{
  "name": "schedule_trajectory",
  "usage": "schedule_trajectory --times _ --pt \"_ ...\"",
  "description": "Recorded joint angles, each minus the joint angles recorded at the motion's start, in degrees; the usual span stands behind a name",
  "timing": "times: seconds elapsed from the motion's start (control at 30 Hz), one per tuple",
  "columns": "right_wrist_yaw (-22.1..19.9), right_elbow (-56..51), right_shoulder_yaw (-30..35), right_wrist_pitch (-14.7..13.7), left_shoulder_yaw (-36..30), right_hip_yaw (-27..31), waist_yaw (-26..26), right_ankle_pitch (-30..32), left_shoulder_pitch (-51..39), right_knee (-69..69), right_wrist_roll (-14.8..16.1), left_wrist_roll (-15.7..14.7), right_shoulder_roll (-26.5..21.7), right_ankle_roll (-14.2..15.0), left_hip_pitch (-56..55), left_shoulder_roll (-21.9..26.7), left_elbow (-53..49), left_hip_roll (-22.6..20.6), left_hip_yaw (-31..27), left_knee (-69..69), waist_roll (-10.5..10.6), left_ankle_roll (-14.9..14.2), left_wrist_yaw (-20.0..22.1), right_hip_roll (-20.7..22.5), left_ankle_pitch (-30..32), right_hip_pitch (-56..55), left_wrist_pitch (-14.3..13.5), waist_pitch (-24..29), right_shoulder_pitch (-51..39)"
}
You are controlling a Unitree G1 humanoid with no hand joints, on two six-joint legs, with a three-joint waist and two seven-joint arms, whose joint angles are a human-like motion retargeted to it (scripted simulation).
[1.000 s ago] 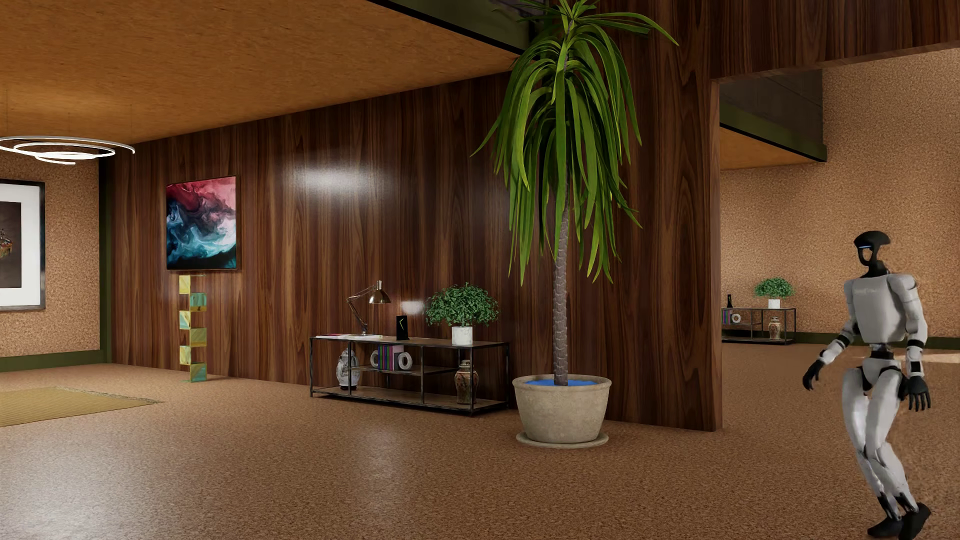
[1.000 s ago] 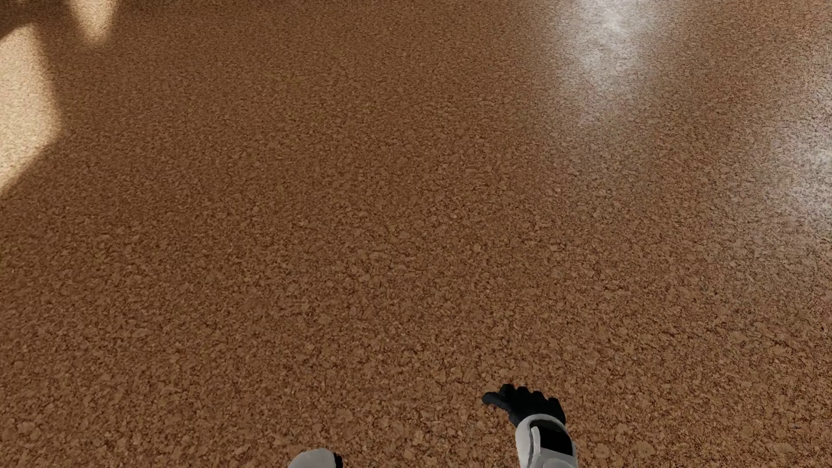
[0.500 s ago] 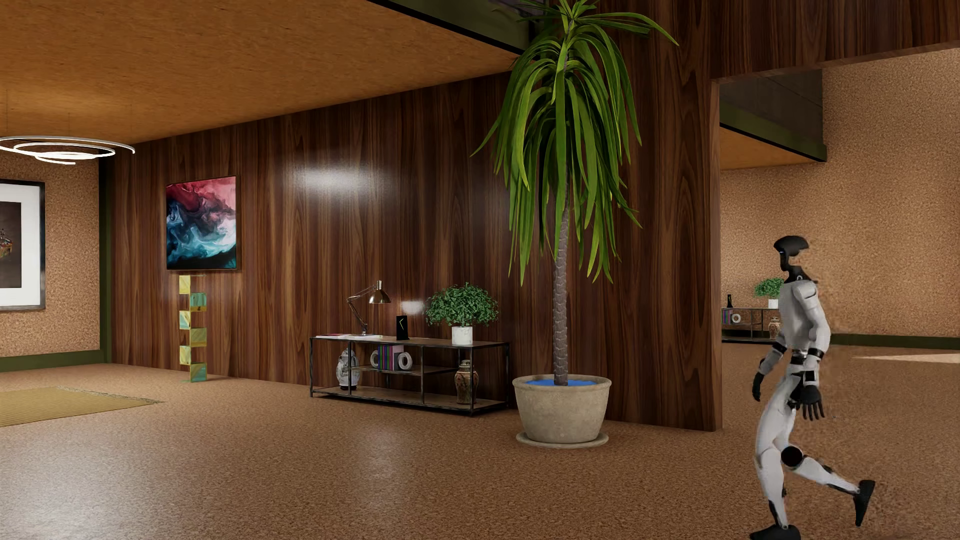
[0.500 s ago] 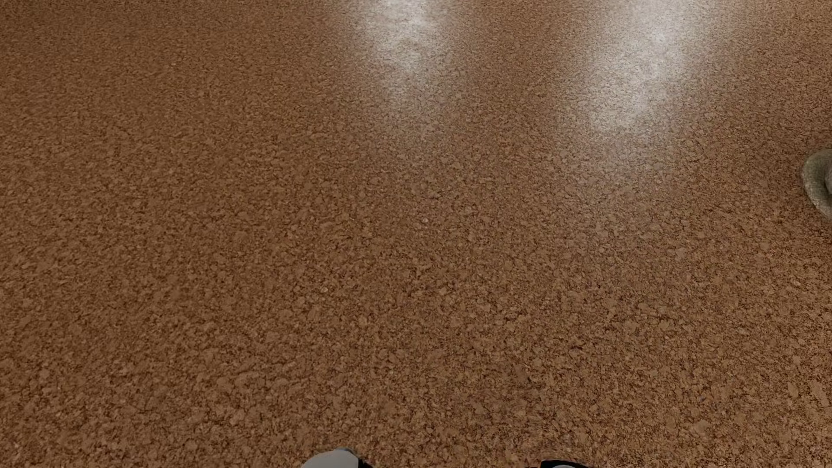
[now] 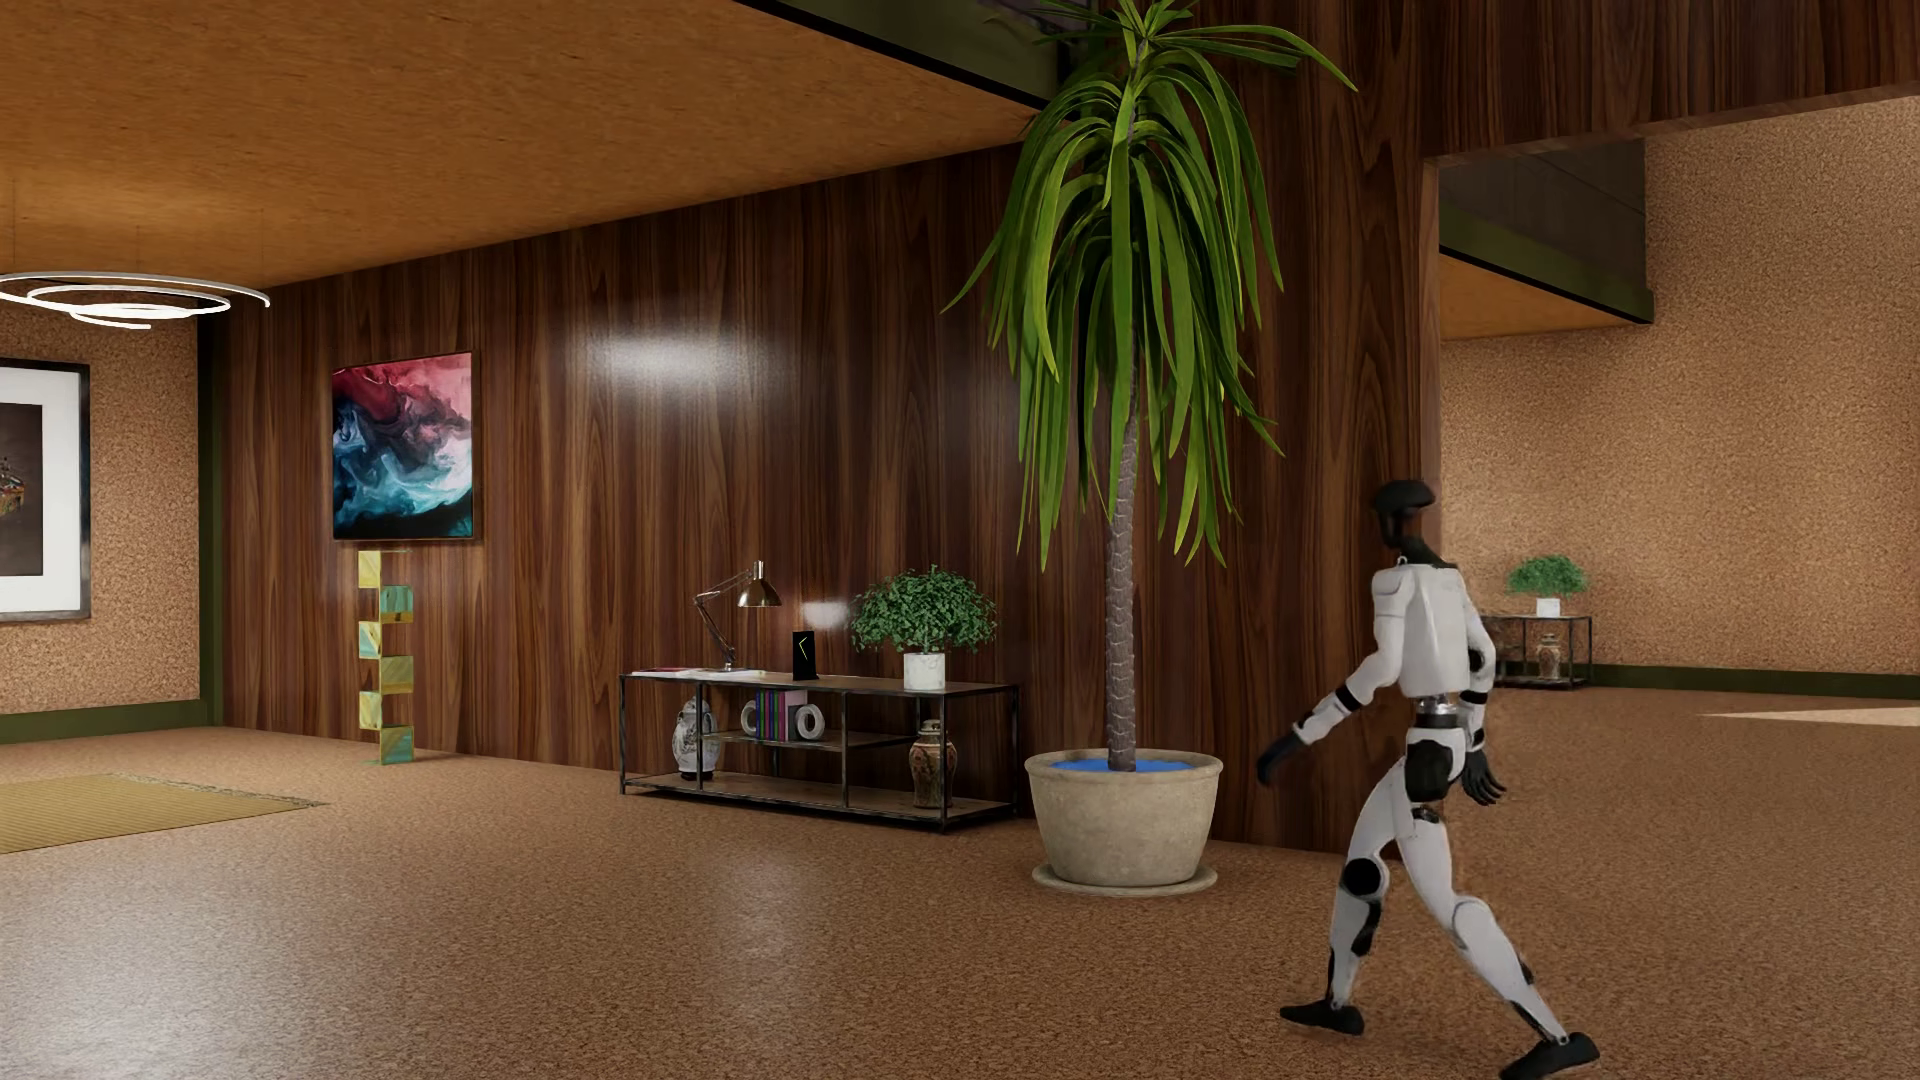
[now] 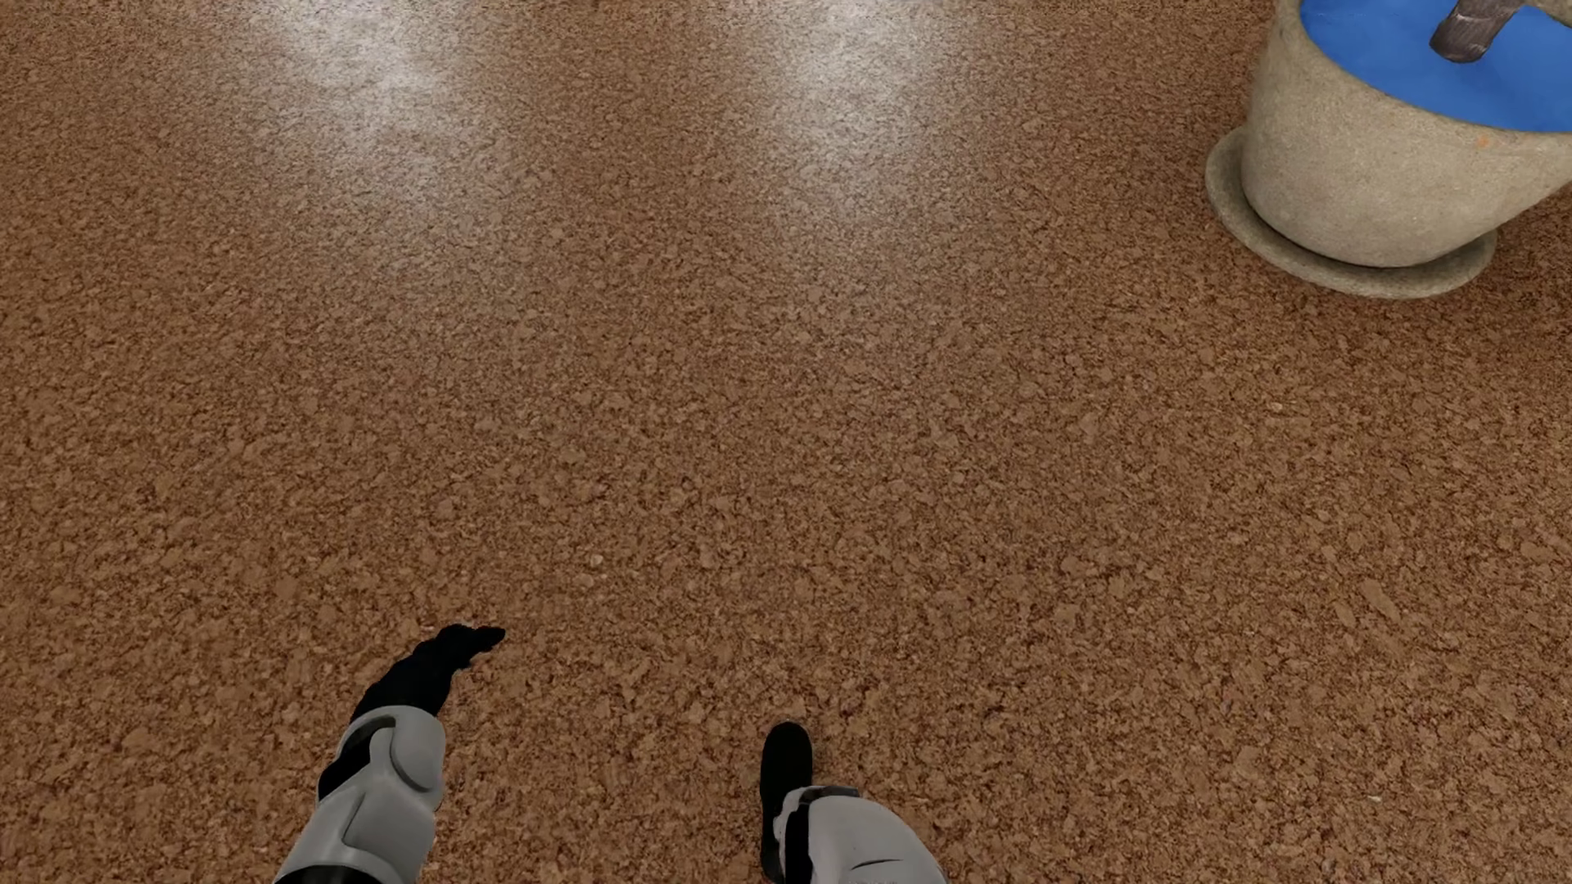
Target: Go to the shelves
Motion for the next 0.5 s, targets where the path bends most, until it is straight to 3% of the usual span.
schedule_trajectory --times 0.07,0.1,0.13,0.17,0.2,0.27,0.3,0.33,0.43,0.47,0.5 --pt "-4.05 -1.43 -4.87 1.43 -2.53 -2.18 -0.16 -2.46 2.45 6.68 1.85 1.87 4.25 -2.61 -1.82 -0.47 -0.85 5.22 -1.08 14.28 2.25 2.38 -0.51 0.98 11.17 2.31 0.75 0.44 -1.00" --pt "-4.96 -0.87 -5.85 2.17 -3.18 -2.51 0.34 -5.49 4.25 8.44 2.34 2.95 5.77 -2.51 -5.71 -1.06 -1.44 8.59 -2.78 25.61 3.56 4.15 -1.15 2.21 16.77 4.17 1.52 0.74 -2.57" --pt "-5.21 0.23 -5.25 2.16 -3.04 -2.28 1.20 -8.02 6.06 8.84 1.71 3.10 6.45 -2.37 -10.91 -2.07 -1.87 11.23 -6.06 36.90 4.78 3.77 -2.03 3.69 23.03 6.88 2.48 1.02 -4.78" --pt "-4.58 1.78 -3.04 1.48 -2.54 -1.80 2.17 -9.89 8.13 7.89 -0.23 2.74 6.45 -2.00 -17.08 -3.04 -2.20 11.30 -10.68 46.01 5.77 6.05 -2.96 5.31 22.41 10.38 3.44 1.21 -7.63" --pt "-3.62 3.21 0.54 0.04 -1.76 -1.04 3.02 -11.28 10.39 6.07 -3.44 1.82 5.71 -1.64 -23.19 -4.09 -2.53 10.15 -14.87 52.71 6.37 6.05 -3.62 6.38 18.82 14.17 3.82 1.25 -11.01" --pt "-3.52 3.73 7.29 -3.37 0.40 0.81 4.58 -13.62 15.20 2.02 -8.89 0.20 4.17 -0.84 -33.85 -5.45 -2.51 9.40 -19.80 58.38 6.72 5.27 -6.16 7.87 18.15 21.81 3.41 1.15 -17.75" --pt "-4.01 2.75 9.44 -5.33 1.32 1.94 5.43 -14.95 17.16 0.57 -9.59 -0.62 3.84 -0.41 -38.52 -6.06 -2.38 9.57 -20.96 57.29 6.66 6.16 -7.68 8.32 18.52 25.08 3.60 1.08 -21.31" --pt "-5.08 0.83 10.47 -7.07 2.20 3.01 6.26 -16.48 19.03 -0.44 -8.30 -0.92 3.70 0.01 -42.58 -6.19 -2.04 9.98 -21.53 53.83 6.59 7.34 -8.99 8.72 18.51 28.03 3.50 1.05 -24.49" --pt "-9.30 -6.34 12.16 -10.13 4.67 5.46 7.96 -21.25 23.36 -3.51 -0.33 -0.15 2.57 1.13 -48.36 -6.89 0.99 11.35 -19.43 27.02 6.66 6.93 -8.68 9.81 19.24 36.31 4.41 1.21 -31.75" --pt "-10.40 -8.88 12.40 -9.94 5.41 5.83 8.22 -22.50 24.16 -5.35 2.75 0.12 1.97 1.30 -47.92 -7.63 2.48 10.13 -18.94 12.52 6.74 5.05 -7.91 10.03 21.03 38.98 4.98 1.27 -33.12" --pt "-11.82 -11.39 12.76 -9.32 5.40 5.97 8.48 -23.88 24.94 -6.36 5.51 1.09 1.22 1.45 -46.48 -8.17 4.07 7.13 -21.47 -2.88 6.72 5.72 -7.97 10.06 20.89 41.23 5.54 1.30 -33.74"
